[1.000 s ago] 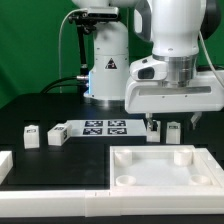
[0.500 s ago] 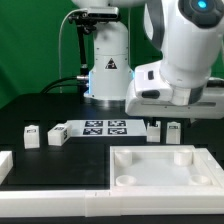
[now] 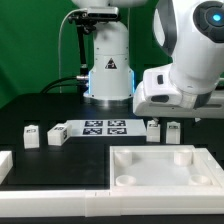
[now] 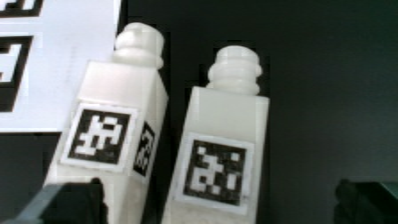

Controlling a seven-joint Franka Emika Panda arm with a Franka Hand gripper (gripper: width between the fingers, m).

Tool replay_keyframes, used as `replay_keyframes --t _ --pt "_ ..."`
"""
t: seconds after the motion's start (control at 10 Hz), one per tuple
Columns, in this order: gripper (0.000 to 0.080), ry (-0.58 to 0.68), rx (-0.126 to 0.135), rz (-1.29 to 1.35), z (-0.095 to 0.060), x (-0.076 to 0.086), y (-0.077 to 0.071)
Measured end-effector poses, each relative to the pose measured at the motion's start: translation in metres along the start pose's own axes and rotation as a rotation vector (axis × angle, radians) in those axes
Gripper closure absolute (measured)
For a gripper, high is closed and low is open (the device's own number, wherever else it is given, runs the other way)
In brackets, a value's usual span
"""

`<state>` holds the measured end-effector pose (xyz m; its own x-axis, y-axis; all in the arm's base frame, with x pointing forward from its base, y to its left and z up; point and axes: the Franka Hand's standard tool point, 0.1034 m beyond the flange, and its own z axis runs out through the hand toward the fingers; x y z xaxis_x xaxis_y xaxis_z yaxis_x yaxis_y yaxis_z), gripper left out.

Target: Assemble one leg

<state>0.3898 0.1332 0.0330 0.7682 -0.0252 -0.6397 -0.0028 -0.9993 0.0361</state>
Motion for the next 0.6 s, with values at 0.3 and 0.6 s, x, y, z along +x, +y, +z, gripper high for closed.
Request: replay_keyframes --t 0.3,0.6 --pt "0.0150 -0.039 -0.005 0.003 0.002 -0.002 0.002" --pt "0.0150 -0.093 -0.010 0.010 0.012 -0.002 0.005"
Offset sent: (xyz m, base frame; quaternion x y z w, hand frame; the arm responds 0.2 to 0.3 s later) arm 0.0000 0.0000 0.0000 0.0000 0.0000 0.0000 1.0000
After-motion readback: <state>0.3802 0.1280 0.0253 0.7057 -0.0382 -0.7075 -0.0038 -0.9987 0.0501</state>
